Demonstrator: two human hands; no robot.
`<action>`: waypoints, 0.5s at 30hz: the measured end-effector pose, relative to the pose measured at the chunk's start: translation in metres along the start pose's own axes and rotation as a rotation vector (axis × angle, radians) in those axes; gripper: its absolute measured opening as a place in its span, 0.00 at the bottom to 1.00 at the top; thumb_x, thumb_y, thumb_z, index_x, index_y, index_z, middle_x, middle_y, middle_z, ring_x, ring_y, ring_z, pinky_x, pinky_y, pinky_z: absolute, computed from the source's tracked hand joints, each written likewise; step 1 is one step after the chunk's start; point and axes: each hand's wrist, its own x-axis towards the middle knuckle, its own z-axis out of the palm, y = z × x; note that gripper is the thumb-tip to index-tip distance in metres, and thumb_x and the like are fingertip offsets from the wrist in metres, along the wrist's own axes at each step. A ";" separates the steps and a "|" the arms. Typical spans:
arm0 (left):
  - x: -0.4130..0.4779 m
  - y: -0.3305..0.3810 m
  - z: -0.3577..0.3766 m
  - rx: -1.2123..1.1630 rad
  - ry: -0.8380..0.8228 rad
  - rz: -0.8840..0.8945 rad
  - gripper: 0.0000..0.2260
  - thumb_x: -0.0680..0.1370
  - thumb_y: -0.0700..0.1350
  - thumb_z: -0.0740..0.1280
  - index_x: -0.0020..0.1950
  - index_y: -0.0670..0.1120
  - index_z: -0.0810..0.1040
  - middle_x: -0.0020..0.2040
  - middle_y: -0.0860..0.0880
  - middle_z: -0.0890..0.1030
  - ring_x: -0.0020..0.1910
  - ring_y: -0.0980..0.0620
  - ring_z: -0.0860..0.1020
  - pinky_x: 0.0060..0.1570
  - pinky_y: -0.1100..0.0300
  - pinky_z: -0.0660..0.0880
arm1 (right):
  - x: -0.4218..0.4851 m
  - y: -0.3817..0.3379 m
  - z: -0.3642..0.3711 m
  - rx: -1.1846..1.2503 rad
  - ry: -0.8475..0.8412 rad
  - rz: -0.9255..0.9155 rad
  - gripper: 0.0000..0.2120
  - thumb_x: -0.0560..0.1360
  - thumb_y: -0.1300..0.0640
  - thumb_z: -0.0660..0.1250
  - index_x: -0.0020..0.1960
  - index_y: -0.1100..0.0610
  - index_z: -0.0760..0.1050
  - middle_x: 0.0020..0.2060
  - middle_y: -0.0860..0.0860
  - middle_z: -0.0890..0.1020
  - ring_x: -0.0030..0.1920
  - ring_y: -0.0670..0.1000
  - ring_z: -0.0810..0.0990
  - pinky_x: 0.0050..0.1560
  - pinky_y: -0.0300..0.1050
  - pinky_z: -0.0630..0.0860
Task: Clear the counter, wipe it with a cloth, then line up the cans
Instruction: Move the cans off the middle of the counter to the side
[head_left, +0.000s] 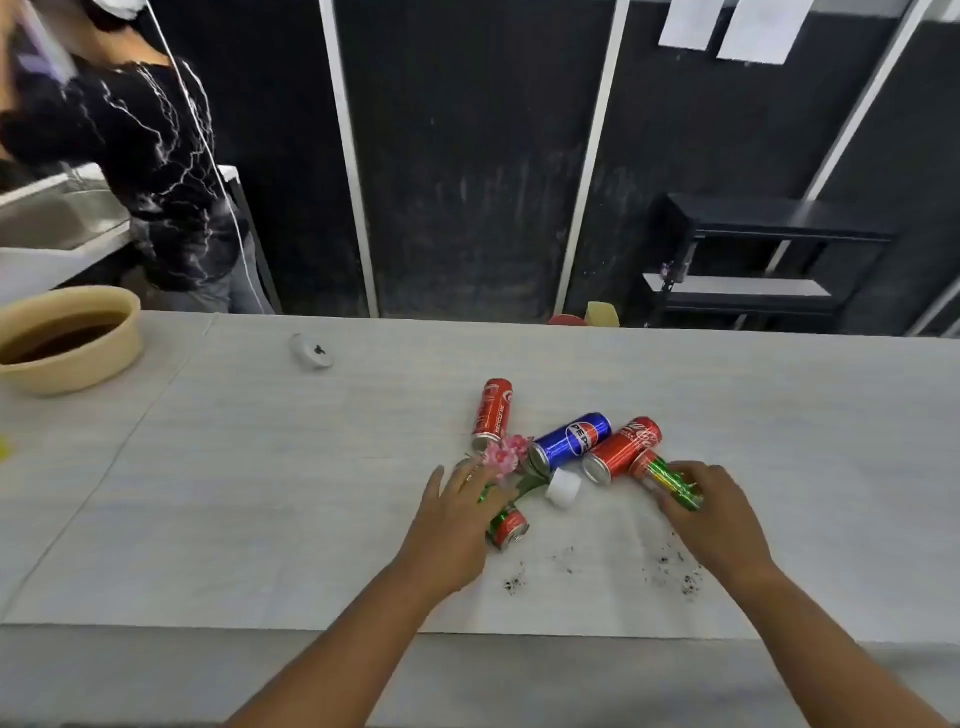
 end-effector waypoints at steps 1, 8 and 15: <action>0.004 0.000 0.001 0.052 -0.037 0.009 0.39 0.77 0.41 0.75 0.82 0.61 0.63 0.87 0.51 0.59 0.87 0.45 0.51 0.83 0.39 0.40 | 0.009 0.005 0.002 -0.037 -0.001 -0.022 0.23 0.77 0.45 0.76 0.69 0.51 0.80 0.57 0.52 0.82 0.55 0.54 0.81 0.53 0.53 0.80; 0.008 0.008 0.012 0.147 -0.046 -0.047 0.34 0.76 0.44 0.76 0.79 0.56 0.67 0.82 0.52 0.70 0.85 0.51 0.62 0.84 0.39 0.41 | 0.045 0.034 0.020 -0.260 -0.144 -0.048 0.34 0.74 0.39 0.77 0.76 0.51 0.75 0.63 0.53 0.84 0.61 0.57 0.82 0.54 0.52 0.79; 0.002 0.010 0.008 0.177 -0.036 -0.072 0.28 0.72 0.54 0.80 0.72 0.60 0.79 0.68 0.57 0.82 0.71 0.51 0.78 0.79 0.34 0.63 | 0.063 0.055 0.021 -0.085 -0.178 -0.043 0.17 0.77 0.47 0.76 0.63 0.49 0.81 0.46 0.47 0.85 0.44 0.50 0.82 0.44 0.51 0.81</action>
